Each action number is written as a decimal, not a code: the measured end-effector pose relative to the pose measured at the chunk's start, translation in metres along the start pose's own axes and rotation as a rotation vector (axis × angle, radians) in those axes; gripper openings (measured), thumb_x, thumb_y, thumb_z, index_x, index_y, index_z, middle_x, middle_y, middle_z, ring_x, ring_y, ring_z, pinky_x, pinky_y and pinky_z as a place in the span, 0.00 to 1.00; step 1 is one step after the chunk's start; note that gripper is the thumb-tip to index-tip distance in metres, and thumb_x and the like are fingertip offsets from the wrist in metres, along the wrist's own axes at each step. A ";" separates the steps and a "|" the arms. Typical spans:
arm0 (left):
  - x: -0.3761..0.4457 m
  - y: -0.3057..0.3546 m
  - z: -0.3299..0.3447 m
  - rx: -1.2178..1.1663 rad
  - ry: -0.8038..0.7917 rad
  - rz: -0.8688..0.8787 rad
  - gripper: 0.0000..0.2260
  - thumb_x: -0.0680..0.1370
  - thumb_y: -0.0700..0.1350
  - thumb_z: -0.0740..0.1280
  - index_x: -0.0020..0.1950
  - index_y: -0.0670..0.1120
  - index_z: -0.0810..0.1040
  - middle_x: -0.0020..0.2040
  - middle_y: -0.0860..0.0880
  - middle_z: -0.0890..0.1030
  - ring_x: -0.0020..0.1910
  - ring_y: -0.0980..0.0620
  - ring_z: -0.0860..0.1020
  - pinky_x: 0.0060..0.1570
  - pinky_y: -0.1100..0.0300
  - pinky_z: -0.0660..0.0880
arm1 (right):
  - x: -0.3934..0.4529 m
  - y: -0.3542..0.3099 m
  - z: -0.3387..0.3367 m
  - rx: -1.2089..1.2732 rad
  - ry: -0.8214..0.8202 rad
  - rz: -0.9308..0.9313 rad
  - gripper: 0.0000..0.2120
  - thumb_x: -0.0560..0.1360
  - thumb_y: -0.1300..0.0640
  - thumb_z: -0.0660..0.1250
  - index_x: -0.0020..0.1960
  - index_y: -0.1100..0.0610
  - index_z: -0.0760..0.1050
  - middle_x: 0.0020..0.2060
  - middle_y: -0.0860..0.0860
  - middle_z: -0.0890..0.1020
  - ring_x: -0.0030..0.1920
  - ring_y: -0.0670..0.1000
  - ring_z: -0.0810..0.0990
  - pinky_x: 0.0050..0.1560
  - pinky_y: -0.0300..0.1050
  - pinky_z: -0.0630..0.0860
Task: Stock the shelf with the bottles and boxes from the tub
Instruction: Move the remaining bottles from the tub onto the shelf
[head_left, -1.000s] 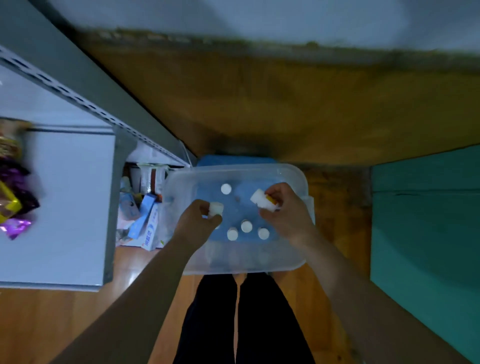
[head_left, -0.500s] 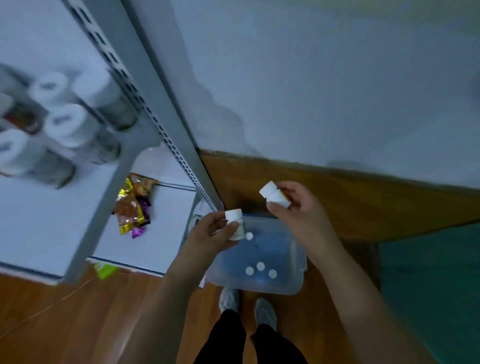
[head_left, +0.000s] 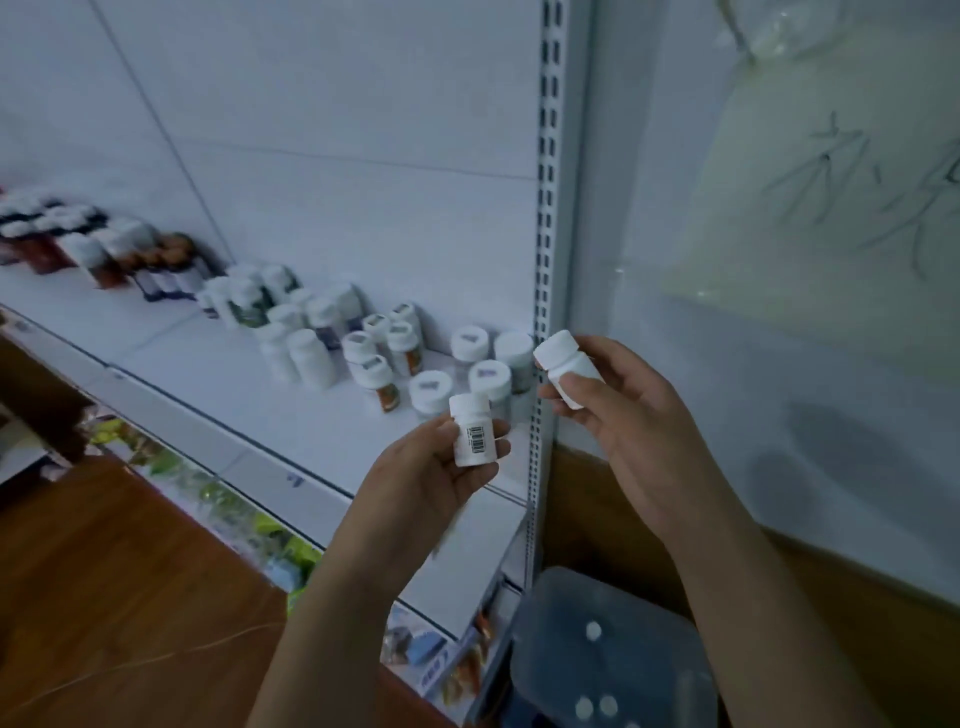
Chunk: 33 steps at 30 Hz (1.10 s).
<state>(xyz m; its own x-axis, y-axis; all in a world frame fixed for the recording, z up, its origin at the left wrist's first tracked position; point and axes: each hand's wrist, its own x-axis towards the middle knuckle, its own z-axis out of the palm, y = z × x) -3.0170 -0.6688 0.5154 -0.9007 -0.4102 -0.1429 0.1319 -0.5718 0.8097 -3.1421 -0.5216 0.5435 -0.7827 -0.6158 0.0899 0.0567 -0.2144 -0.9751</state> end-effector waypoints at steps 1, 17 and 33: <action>-0.009 0.015 -0.009 -0.004 0.005 0.042 0.17 0.74 0.42 0.61 0.60 0.36 0.77 0.53 0.39 0.83 0.49 0.46 0.83 0.42 0.60 0.81 | 0.002 -0.007 0.018 0.009 -0.034 -0.010 0.15 0.76 0.64 0.68 0.62 0.54 0.77 0.53 0.52 0.84 0.53 0.52 0.84 0.56 0.46 0.77; -0.171 0.145 -0.188 0.148 0.496 0.431 0.11 0.80 0.41 0.61 0.60 0.42 0.79 0.55 0.43 0.84 0.54 0.47 0.83 0.49 0.61 0.80 | 0.000 0.009 0.302 0.060 -0.506 -0.053 0.17 0.72 0.62 0.72 0.59 0.52 0.78 0.52 0.53 0.84 0.52 0.55 0.83 0.53 0.47 0.77; -0.191 0.222 -0.359 0.483 0.918 0.450 0.09 0.78 0.45 0.68 0.55 0.58 0.78 0.48 0.60 0.84 0.50 0.61 0.82 0.45 0.66 0.78 | 0.068 0.096 0.519 -0.033 -0.583 -0.146 0.19 0.74 0.53 0.73 0.64 0.44 0.75 0.57 0.46 0.82 0.58 0.49 0.81 0.59 0.49 0.78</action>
<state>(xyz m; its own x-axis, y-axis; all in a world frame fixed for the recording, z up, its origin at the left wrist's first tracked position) -2.6668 -0.9725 0.5179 -0.1406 -0.9900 0.0144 0.0144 0.0125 0.9998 -2.8680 -0.9779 0.5609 -0.3119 -0.8980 0.3105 -0.0523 -0.3101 -0.9493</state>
